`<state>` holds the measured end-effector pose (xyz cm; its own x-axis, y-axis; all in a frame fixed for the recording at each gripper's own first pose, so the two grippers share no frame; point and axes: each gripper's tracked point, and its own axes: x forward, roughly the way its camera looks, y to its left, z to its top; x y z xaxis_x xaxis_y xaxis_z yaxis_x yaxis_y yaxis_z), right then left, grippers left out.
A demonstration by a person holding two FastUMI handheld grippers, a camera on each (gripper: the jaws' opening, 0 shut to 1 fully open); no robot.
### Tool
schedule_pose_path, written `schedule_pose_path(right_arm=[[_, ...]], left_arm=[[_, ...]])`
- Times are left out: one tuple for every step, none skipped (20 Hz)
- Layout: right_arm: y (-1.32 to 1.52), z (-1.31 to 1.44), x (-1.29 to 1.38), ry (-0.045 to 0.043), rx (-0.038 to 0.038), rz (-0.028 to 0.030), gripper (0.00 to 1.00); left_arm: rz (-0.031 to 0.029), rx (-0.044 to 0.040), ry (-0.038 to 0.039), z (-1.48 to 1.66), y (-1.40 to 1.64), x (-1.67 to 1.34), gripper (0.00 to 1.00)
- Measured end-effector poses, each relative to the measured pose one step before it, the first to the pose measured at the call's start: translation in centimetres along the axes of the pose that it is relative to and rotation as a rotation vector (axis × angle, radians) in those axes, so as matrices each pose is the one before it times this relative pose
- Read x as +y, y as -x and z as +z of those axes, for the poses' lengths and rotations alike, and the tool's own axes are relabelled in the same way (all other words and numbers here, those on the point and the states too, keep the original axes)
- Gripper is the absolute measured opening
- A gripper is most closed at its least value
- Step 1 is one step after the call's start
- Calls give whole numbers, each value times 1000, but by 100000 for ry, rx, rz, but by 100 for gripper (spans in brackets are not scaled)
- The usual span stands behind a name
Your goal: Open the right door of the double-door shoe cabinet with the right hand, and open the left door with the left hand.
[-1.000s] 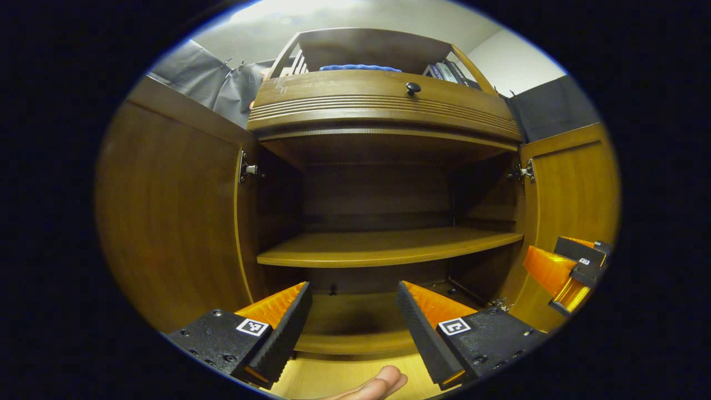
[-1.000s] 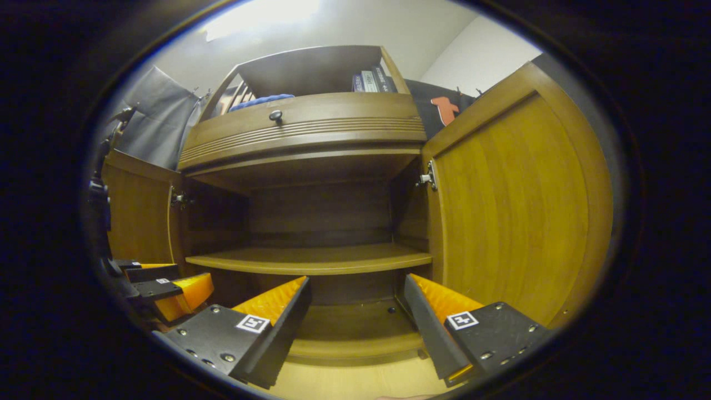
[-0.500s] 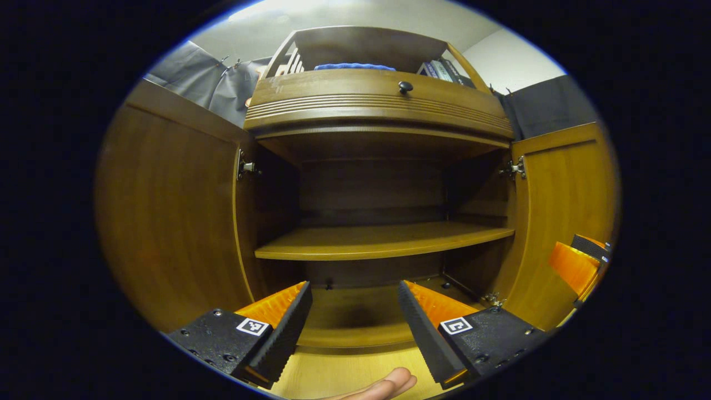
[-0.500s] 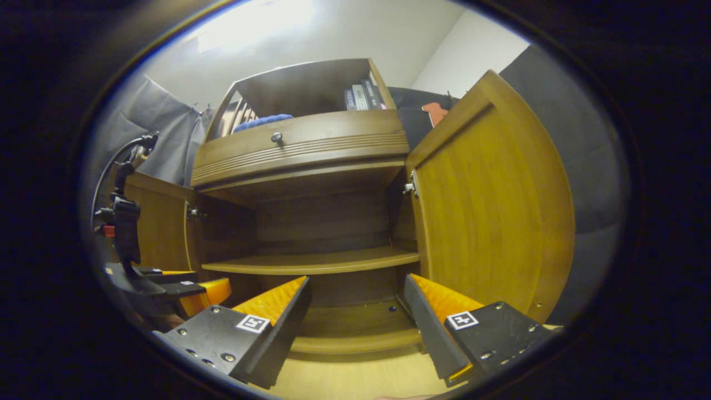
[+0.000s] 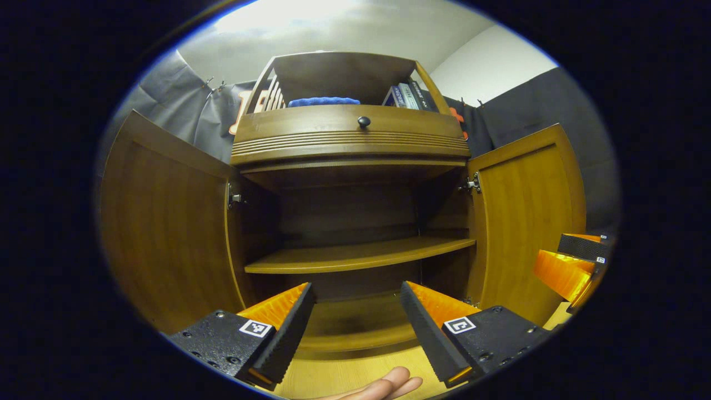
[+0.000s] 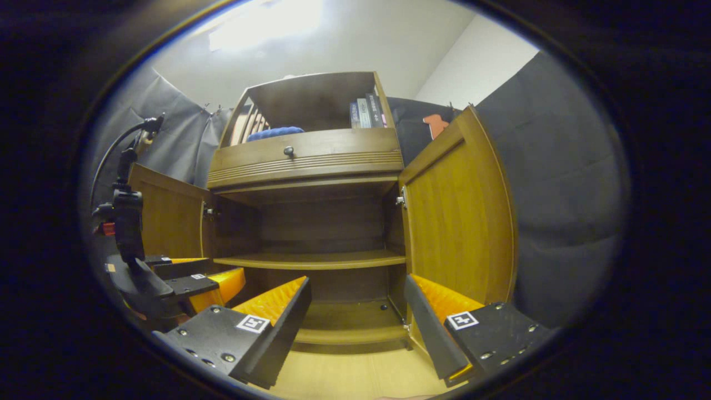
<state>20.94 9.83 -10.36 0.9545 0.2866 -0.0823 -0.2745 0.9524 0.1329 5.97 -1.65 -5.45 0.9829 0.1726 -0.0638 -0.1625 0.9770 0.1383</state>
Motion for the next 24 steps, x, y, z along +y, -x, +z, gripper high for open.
schedule_pose_path(right_arm=[[324, 17, -215, 54, -524, 133, 100], [320, 61, -369, -198, -456, -528, 100], [336, 96, -208, -15, -192, 245, 100], [263, 77, -182, -285, 195, 352, 100], [257, 88, -173, -627, -82, 49, 100], [286, 249, -383, -874, -527, 11, 97], [359, 337, -374, -1100, -1172, -470, 100], [296, 451, -307, -834, -1597, -255, 100], [228, 332, -139, -217, -1363, 101, 100], [60, 192, -85, 227, -479, 21, 97], [94, 63, -101, 349, -76, -118, 100], [111, 40, 66, 313, -68, 450, 100], [59, 202, 264, 252, -309, 1049, 100], [298, 69, 427, 383, -407, 1335, 100], [83, 133, 419, 492, -303, 1183, 97], [47, 94, 359, 691, 81, 959, 100], [117, -25, 309, 511, 70, 749, 97], [123, -30, 341, 108, 157, 847, 100], [142, 31, 297, -312, 196, 711, 97], [80, 106, 163, -341, 36, 522, 97], [152, 120, 104, -231, -194, -73, 97], [261, 7, -123, -269, 119, -581, 97], [270, -60, -26, -111, 486, -286, 97], [492, -256, 68, -38, 562, -72, 100]], left_arm=[[1263, 228, 136, -148, -26, 117, 99], [677, 282, 468, -11, 91, 70, 99], [447, -67, 789, 68, -33, -40, 99], [521, 45, 220, 93, 57, 47, 99], [1342, 118, 287, 40, 128, 133, 99], [574, -1449, 624, 360, 164, -21, 97], [670, -962, 887, 327, 287, -40, 100], [417, -697, 657, 256, 293, -21, 99], [388, -753, 252, 222, 301, -38, 97], [941, -1073, 288, 310, 270, 77, 99], [983, -796, 108, 203, 251, 121, 99], [985, -579, 493, 153, 360, 178, 97], [271, -7, -181, -80, 270, 6, 99], [471, 404, -120, -99, 267, 12, 99], [300, 680, -90, -155, 154, 24, 99], [341, 696, 100, -46, 70, 4, 99], [141, 147, 276, 89, 110, 17, 99], [489, 118, 351, 151, 100, 107, 99], [1633, 1075, 606, -201, 155, 278, 99], [-246, 890, 622, -183, 201, -71, 99], [-1465, -465, 221, 224, 195, -500, 99], [-349, -775, 495, 182, 203, -112, 95], [-92, -603, 356, 135, 309, 12, 94], [324, 110, 88, -2, 216, 18, 94]])
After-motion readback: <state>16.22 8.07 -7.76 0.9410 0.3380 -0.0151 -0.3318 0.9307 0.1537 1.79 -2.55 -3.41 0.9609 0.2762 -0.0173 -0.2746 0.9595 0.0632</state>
